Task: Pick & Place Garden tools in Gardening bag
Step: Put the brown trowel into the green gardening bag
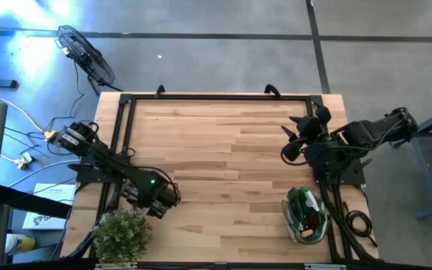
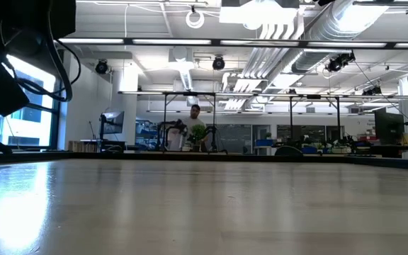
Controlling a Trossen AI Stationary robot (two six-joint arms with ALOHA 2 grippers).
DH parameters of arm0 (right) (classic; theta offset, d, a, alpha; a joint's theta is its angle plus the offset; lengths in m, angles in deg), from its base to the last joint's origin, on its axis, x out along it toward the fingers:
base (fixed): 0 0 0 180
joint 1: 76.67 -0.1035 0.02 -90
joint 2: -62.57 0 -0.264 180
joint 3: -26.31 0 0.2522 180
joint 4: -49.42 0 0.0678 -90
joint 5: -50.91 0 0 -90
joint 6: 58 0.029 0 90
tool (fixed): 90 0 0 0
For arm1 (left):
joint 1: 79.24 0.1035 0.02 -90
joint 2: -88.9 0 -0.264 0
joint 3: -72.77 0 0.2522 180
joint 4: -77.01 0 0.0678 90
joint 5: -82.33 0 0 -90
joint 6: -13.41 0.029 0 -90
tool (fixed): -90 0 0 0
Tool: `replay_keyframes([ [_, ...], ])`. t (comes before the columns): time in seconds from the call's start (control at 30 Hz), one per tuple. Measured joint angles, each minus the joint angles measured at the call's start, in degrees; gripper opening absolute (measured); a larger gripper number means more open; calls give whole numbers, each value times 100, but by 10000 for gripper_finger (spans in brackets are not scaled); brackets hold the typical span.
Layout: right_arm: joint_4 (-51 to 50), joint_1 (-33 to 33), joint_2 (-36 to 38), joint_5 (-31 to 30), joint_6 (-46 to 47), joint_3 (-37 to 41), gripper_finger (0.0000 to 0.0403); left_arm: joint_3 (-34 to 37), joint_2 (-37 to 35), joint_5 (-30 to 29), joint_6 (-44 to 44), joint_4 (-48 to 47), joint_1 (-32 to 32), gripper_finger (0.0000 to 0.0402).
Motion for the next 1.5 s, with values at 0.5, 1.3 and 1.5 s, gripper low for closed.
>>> replay_keyframes([
  [0.5, 26, 0, 0, 148, -2, 0, 174, 291, 2, 99, -163, 196, -196, 245],
  [1.3, 24, 0, -4, 161, -2, 0, 174, 288, 2, 141, 134, -321, -196, 245],
  [1.5, 24, 0, -4, 162, -2, 0, 174, 490, 4, 270, 159, -207, -196, 245],
])
